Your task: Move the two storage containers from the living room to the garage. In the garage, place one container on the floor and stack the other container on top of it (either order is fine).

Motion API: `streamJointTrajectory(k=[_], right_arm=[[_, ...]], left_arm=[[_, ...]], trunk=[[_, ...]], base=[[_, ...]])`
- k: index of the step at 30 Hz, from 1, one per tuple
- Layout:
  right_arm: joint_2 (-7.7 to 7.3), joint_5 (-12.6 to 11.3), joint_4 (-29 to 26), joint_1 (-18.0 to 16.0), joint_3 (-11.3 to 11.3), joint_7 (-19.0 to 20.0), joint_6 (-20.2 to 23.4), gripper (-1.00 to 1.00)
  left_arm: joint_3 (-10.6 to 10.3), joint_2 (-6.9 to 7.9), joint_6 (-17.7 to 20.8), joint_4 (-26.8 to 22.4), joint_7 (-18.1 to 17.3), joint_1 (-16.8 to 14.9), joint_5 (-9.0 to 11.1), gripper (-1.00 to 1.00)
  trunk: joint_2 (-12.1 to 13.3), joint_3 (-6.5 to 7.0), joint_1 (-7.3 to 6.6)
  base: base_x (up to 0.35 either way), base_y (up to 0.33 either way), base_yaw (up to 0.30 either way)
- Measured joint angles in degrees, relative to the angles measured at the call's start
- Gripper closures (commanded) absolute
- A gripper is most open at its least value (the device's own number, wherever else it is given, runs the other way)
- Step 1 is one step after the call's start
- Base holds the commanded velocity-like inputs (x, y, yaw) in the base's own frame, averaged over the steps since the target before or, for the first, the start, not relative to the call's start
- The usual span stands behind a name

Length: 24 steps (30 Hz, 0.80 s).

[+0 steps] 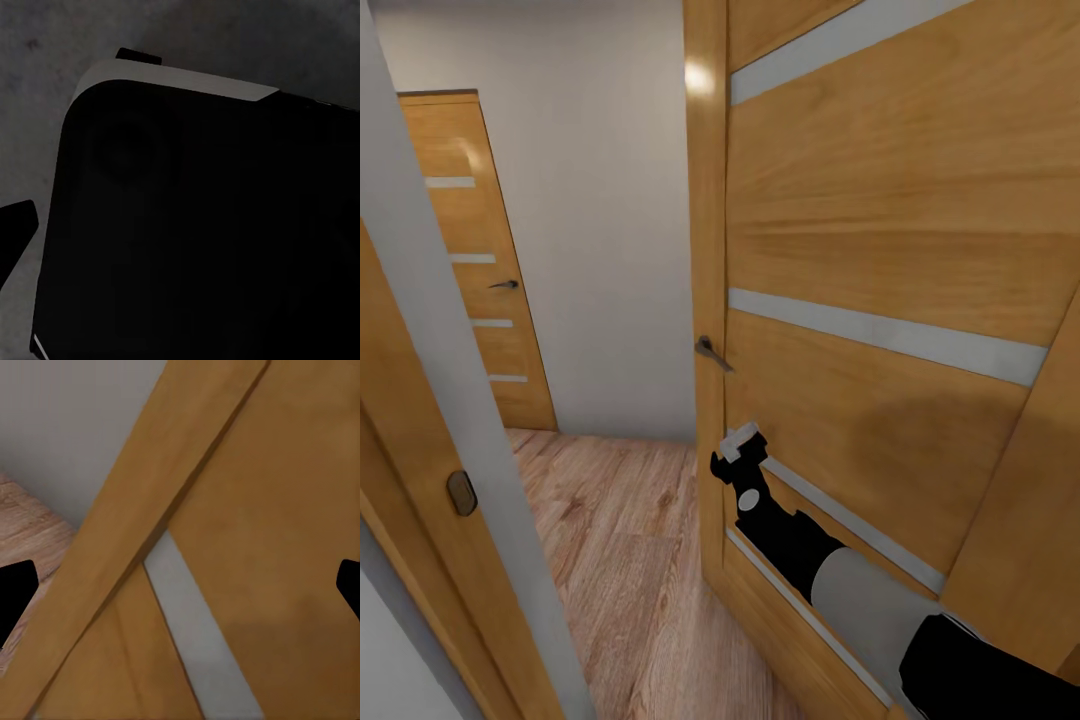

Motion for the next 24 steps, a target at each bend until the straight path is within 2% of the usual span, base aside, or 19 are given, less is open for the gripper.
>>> streamJointTrajectory(k=[3,11,24], right_arm=[[0.00,-0.01,-0.26,0.06,-0.02,-0.49,0.17,-1.00],[0.00,0.00,-0.31,0.53,-0.02,-1.38,0.11,-1.00],[0.00,-0.01,-0.74,0.54,-0.03,-1.14,-0.65,-1.00]], left_arm=[[0.00,0.00,0.00,0.00,0.00,0.00,-0.01,-1.00],[0.00,0.08,0.00,0.00,0.00,0.00,0.01,-1.00],[0.00,0.04,-0.01,-0.01,0.00,0.00,-0.01,-1.00]], trunk=[[0.00,0.00,0.00],[0.00,0.00,0.00],[0.00,0.00,0.00]], base=[[0.000,0.000,0.000],[0.000,0.000,-0.173],[0.000,-0.001,-0.011]])
